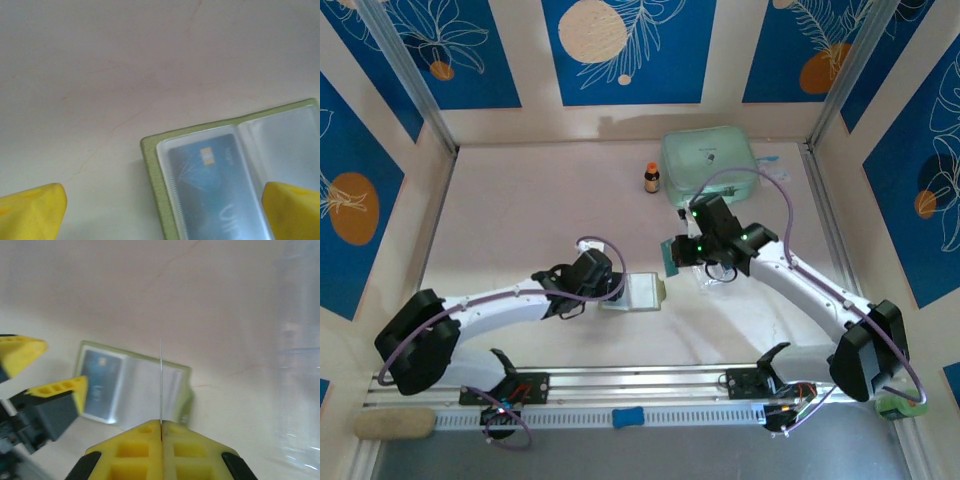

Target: Put the credit cards into the card holder

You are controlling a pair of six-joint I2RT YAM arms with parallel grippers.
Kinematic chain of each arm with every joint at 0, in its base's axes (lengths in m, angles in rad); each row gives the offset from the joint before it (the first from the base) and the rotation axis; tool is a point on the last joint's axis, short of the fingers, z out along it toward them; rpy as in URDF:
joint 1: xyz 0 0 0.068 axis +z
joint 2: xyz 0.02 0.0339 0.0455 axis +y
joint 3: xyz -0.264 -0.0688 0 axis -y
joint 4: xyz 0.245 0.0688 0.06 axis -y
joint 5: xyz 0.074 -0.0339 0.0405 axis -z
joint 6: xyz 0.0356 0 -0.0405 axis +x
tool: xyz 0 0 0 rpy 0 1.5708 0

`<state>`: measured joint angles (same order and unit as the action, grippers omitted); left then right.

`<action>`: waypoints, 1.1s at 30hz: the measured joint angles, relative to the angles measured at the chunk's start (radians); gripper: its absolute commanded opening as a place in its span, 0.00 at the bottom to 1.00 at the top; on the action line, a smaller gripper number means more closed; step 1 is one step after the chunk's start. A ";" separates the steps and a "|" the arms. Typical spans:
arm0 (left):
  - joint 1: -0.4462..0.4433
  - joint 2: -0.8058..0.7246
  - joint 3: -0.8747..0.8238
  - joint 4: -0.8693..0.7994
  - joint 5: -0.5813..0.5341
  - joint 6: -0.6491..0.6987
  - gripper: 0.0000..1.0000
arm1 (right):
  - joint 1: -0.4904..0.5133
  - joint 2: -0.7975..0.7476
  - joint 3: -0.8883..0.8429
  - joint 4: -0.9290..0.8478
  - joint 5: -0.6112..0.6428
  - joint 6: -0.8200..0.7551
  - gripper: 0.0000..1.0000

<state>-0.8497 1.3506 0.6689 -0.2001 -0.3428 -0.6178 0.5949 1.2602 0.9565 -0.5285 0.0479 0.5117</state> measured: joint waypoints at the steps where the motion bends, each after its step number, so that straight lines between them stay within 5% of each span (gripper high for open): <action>1: 0.001 0.003 0.000 -0.005 -0.003 0.000 1.00 | 0.000 -0.005 -0.041 0.053 -0.029 0.027 0.00; 14: 0.005 0.051 0.000 -0.031 -0.030 0.018 1.00 | 0.001 0.013 -0.393 0.656 -0.198 0.328 0.00; 33: 0.007 0.067 -0.005 -0.079 -0.063 0.014 1.00 | 0.047 0.205 -0.421 0.962 -0.212 0.418 0.00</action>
<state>-0.8425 1.4178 0.6636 -0.2790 -0.4053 -0.6033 0.6418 1.4651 0.5354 0.4339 -0.1646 0.9302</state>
